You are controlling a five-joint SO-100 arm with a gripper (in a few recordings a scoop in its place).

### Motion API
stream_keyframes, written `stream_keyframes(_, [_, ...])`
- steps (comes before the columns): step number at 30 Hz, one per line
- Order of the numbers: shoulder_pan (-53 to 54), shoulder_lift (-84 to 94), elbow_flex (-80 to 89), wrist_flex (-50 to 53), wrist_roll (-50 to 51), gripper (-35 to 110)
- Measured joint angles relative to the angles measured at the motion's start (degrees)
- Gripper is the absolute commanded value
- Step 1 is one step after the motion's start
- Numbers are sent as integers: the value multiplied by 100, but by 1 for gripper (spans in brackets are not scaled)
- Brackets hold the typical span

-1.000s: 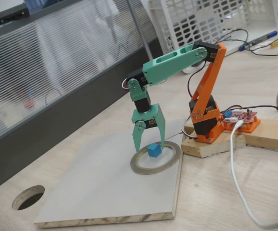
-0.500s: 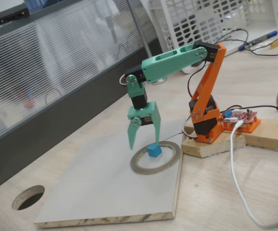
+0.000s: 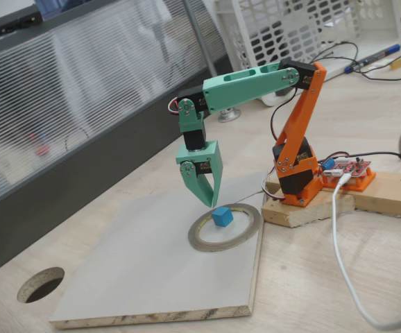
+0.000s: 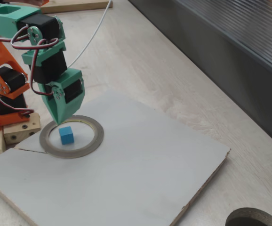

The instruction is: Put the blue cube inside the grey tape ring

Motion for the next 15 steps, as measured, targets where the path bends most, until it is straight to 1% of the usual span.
stream_keyframes(6, [9,0,-53,0,0,0])
stream_keyframes(15, [817,0,-879,0,0,0])
